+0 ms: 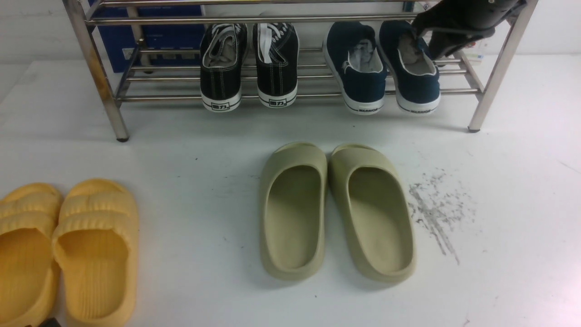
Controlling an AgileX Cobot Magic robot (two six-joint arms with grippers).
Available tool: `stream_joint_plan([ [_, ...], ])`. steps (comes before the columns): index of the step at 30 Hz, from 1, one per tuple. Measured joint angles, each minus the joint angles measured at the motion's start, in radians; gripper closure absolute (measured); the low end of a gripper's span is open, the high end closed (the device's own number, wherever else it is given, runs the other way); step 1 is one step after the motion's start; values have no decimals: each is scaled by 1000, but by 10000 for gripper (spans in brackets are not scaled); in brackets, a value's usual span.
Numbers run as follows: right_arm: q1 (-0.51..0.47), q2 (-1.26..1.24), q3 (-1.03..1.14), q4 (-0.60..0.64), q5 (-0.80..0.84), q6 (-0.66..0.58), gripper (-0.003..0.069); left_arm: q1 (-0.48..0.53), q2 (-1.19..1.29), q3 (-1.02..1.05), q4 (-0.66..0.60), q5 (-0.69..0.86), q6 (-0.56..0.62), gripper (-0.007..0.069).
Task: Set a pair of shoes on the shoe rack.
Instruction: Use the right arm to put a shoe into the shoe rack
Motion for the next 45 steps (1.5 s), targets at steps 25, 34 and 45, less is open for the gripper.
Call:
stream_joint_plan([
  [25,0,55,435,-131,-598,172,631,0,0,0,0,0,0,386],
  [34,0,44,435,-132,-549,175,619,0,0,0,0,0,0,386],
  [45,0,-305,455,-33,-118,100,610,0,0,0,0,0,0,386],
])
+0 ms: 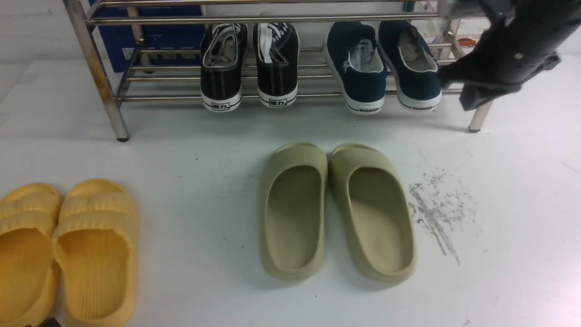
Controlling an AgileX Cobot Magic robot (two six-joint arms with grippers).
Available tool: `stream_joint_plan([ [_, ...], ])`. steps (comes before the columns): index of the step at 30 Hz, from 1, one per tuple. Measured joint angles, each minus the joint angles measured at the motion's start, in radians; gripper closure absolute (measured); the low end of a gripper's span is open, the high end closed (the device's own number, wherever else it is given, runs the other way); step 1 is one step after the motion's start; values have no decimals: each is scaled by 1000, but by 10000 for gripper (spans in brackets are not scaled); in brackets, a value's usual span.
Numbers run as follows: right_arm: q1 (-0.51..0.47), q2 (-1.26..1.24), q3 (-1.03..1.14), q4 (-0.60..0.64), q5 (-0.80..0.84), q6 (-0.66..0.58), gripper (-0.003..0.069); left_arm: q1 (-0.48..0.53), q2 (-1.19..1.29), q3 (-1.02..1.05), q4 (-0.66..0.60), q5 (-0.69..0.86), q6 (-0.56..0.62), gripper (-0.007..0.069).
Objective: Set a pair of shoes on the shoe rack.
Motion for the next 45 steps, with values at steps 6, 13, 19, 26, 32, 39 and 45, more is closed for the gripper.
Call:
stream_joint_plan([
  [6,0,-260,166,-1,37,16,610,0,0,0,0,0,0,386],
  [13,0,-493,413,-11,-6,66,610,0,0,0,0,0,0,386],
  [19,0,-636,586,13,-18,76,603,0,0,0,0,0,0,386],
  [26,0,-653,598,34,56,78,599,0,0,0,0,0,0,386],
  [32,0,-653,600,24,58,51,631,0,0,0,0,0,0,386],
  [39,-37,-803,802,29,-231,-106,663,1,0,0,0,0,0,386],
  [45,-168,-1195,1255,29,-617,-129,663,5,0,0,0,0,0,386],
])
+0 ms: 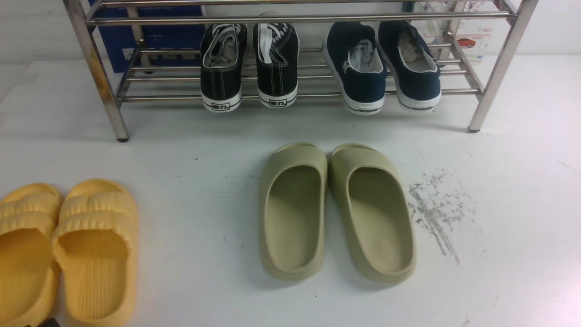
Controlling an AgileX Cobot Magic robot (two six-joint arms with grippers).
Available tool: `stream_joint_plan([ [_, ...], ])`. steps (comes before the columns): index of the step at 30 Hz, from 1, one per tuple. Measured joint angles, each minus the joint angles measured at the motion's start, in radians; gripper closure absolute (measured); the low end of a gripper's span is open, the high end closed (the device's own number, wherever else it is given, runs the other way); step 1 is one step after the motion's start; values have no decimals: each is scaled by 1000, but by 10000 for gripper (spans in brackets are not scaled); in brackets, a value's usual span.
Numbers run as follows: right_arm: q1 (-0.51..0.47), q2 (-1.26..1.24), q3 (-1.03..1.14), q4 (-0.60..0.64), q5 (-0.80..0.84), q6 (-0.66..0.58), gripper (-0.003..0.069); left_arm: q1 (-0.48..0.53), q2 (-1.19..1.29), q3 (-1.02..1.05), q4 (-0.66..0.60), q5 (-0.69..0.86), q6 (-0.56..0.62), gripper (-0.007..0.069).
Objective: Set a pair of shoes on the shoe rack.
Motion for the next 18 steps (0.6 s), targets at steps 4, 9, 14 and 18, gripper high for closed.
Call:
stream_joint_plan([
  [4,-64,-248,285,0,-146,-2,663,0,0,0,0,0,0,386],
  [9,-81,-420,444,0,-176,-2,663,0,0,0,0,0,0,386],
  [14,-82,-530,475,4,-144,10,662,0,0,0,0,2,0,386],
  [18,-90,-543,472,4,-132,20,661,0,-1,0,0,4,0,386],
])
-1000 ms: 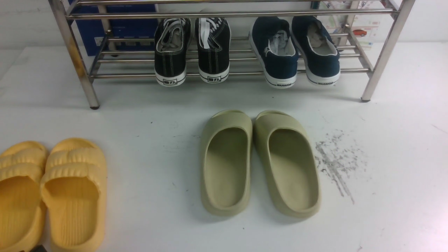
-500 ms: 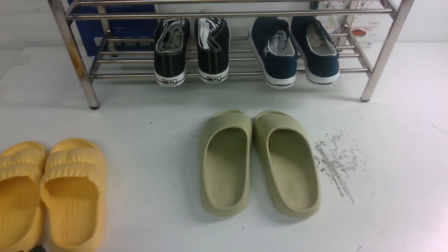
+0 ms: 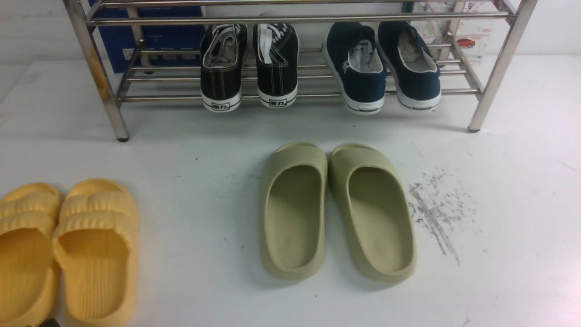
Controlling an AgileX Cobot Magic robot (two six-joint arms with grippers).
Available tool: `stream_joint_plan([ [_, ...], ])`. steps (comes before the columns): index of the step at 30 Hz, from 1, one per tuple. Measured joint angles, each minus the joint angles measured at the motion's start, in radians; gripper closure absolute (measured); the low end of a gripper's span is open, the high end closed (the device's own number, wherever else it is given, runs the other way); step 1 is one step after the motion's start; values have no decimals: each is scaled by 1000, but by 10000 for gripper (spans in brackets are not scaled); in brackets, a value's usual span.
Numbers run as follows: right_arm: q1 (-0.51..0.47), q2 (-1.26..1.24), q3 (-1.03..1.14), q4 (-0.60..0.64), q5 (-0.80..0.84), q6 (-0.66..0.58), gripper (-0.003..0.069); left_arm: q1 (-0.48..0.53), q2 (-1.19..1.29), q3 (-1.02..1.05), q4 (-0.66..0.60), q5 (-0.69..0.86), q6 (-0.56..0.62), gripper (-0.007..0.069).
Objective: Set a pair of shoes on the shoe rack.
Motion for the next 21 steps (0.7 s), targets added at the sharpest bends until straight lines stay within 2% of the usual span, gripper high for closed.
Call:
stream_joint_plan([
  [21,-1,0,0,0,0,0,652,0,0,0,0,3,0,386],
])
